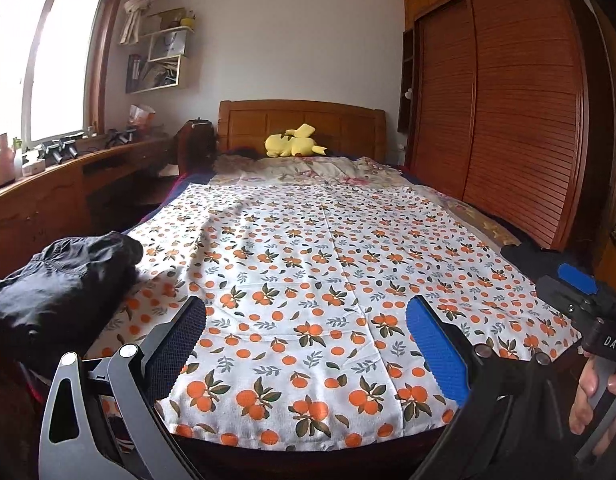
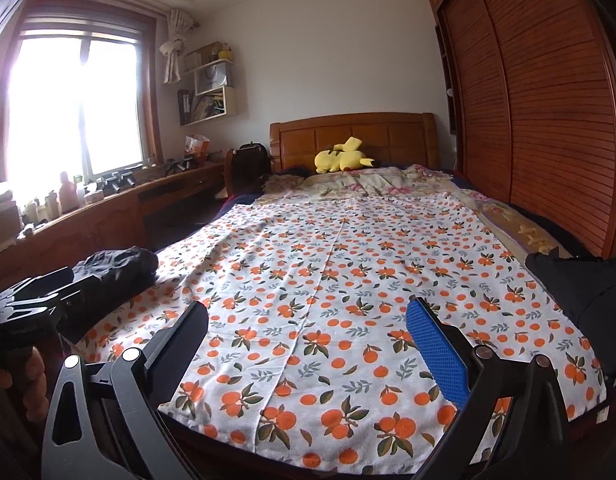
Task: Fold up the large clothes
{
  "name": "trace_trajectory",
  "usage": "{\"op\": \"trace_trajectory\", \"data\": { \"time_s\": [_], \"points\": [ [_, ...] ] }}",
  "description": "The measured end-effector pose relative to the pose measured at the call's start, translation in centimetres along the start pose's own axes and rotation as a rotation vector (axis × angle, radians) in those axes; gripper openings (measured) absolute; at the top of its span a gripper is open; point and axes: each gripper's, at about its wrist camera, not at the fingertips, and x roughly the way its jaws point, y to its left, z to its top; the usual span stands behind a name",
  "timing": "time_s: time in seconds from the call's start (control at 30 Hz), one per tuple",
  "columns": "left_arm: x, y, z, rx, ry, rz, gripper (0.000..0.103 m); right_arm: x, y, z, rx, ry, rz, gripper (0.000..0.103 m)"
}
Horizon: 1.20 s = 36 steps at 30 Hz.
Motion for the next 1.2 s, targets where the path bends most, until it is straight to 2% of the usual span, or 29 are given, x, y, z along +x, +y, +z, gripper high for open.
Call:
{"op": "trace_trajectory", "data": {
  "time_s": [1.2],
  "points": [
    [0.35,-0.46,-0.70,0.029,0.005,0.000,0.101,-0.10,-0.12,0.01,-0.001,0.001,0.000,0.096]
  ]
}}
